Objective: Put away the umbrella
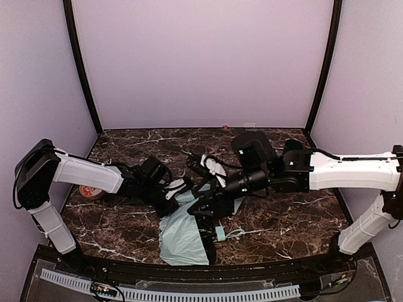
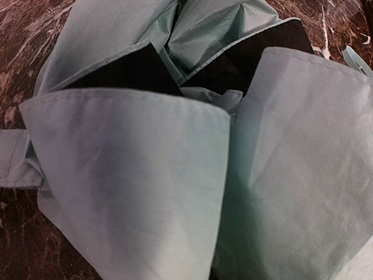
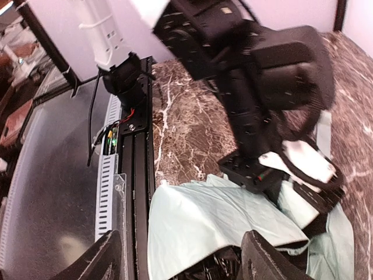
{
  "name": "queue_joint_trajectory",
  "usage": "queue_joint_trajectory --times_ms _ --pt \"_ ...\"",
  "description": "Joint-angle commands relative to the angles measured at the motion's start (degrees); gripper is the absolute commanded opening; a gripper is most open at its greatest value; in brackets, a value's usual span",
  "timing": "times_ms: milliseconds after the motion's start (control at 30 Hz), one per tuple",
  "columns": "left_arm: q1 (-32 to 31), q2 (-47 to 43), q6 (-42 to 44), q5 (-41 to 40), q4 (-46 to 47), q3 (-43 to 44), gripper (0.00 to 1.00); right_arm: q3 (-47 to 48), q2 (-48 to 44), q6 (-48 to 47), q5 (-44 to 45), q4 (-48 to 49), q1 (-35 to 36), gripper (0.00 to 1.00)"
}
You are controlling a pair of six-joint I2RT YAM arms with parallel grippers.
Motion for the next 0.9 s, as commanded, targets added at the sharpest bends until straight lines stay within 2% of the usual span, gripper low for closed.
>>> queue_joint_trajectory --times_ms 0,167,300,333,367,400,433,467,500,567,633,733,867 --pt "0.3 0.13 1.18 1.53 -1.13 1.42 0.0 -0.15 5.46 -8.03 9.56 2.88 5.82 0.74" --pt "0.34 0.31 1.72 1.4 -1.6 1.12 0.0 5.42 14.74 -11.1 14.52 1.18 8.76 0.8" --pt "0.45 -0.1 1.93 0.79 -1.22 0.51 0.0 9.56 20.88 -11.72 15.46 -4.02 8.71 0.76" --pt "0.47 -0.3 1.86 0.97 -1.19 0.31 0.0 10.64 21.88 -11.46 15.59 -5.66 8.43 0.7" --pt "0.52 -0.53 2.01 1.19 -1.12 0.23 0.0 11.02 22.47 -10.98 14.48 -6.7 7.92 0.57" --pt "0.56 -0.76 2.2 1.28 -1.1 0.18 0.0 11.18 22.65 -9.93 13.05 -7.17 7.27 0.36" --pt "0.6 -1.15 2.27 1.38 -1.08 0.19 0.0 11.04 22.49 -8.84 11.13 -7.1 6.35 0.22" --pt "0.71 -1.64 2.32 1.46 -0.95 0.25 0.0 10.58 22.08 -7.79 9.24 -6.64 5.65 0.13" --pt "0.92 -2.27 2.43 1.63 -0.72 0.39 0.05 9.99 21.46 -6.93 7.4 -6.03 4.79 0.07" --pt "1.23 -4.6 2.47 1.49 0.14 0.45 0.35 8.62 19.87 -4.83 2.72 -4.06 3.04 0.0" --pt "1.4 -7.48 3.28 0.79 1.33 0.39 0.61 6.78 18.0 -1.81 -2.84 -0.19 0.94 0.0" --pt "1.46 -13.0 5.41 -1.02 3.08 0.01 0.74 5.3 16.18 1.32 -7.22 2.18 -1.38 0.0" --pt "1.34 -21.86 10.7 0.86 4.5 -1.83 0.79 6.1 14.14 1.54 -8.48 2.06 -1.77 0.0"
